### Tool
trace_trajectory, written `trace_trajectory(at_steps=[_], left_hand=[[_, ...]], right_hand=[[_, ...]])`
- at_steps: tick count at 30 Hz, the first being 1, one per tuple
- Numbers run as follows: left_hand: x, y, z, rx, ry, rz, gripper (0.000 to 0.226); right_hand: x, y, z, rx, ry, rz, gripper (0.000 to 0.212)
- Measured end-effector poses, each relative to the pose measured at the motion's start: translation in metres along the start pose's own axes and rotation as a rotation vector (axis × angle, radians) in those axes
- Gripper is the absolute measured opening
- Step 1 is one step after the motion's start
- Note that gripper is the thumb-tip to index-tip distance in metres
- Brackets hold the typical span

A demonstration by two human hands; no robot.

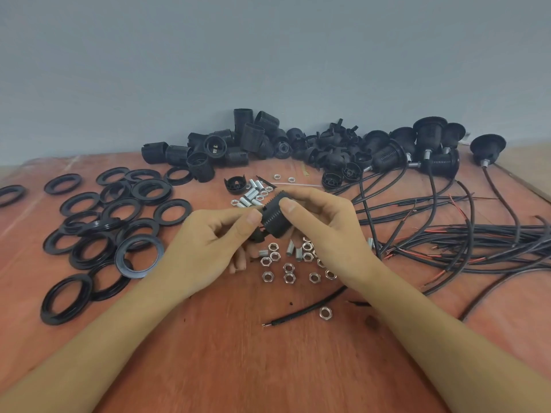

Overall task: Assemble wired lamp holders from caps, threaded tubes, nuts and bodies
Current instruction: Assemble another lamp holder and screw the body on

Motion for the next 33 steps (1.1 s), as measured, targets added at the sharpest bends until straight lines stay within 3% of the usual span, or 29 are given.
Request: trace_trajectory(at_steps=[4, 10, 12, 14, 17, 22, 26, 33], left_hand=[[-0.005, -0.019, 0.007, 0.104, -0.106, -0.223, 0.037], [-0.007, -0.024, 0.003, 0.124, -0.116, -0.309, 0.023], [-0.006, -0.023, 0.002, 0.105, -0.111, -0.28, 0.018], [-0.004, -0.018, 0.0, 0.057, -0.091, -0.191, 0.032], [-0.002, -0.015, -0.004, -0.02, -0.042, -0.129, 0.038], [-0.002, -0.022, -0.009, -0.127, 0.061, -0.197, 0.028], [-0.003, -0.025, -0.001, -0.161, 0.051, -0.244, 0.024], [-0.005, -0.026, -0.003, -0.088, 0.058, -0.241, 0.022]], right_hand=[[0.001, 0.007, 0.001, 0.013, -0.031, 0.014, 0.014], [0.002, 0.006, 0.007, -0.022, -0.092, -0.018, 0.025], [0.002, 0.003, 0.009, -0.031, -0.111, -0.038, 0.024], [0.003, 0.001, 0.01, -0.048, -0.115, -0.052, 0.02], [0.004, 0.008, 0.014, -0.063, -0.173, 0.001, 0.033], [-0.002, 0.013, 0.036, -0.025, -0.399, 0.064, 0.048], [-0.009, 0.009, 0.045, 0.047, -0.522, 0.075, 0.044], [-0.013, 0.007, 0.044, 0.0, -0.513, 0.116, 0.041]])
Point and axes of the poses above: each hand's wrist, its own x-axis towards the middle knuckle, its own y-axis out of the back of the hand, z = x × y, the point moved 10 cm from there along x, towards the middle knuckle, and after that the axes turned 2 degrees about x, right-handed, at the moved point
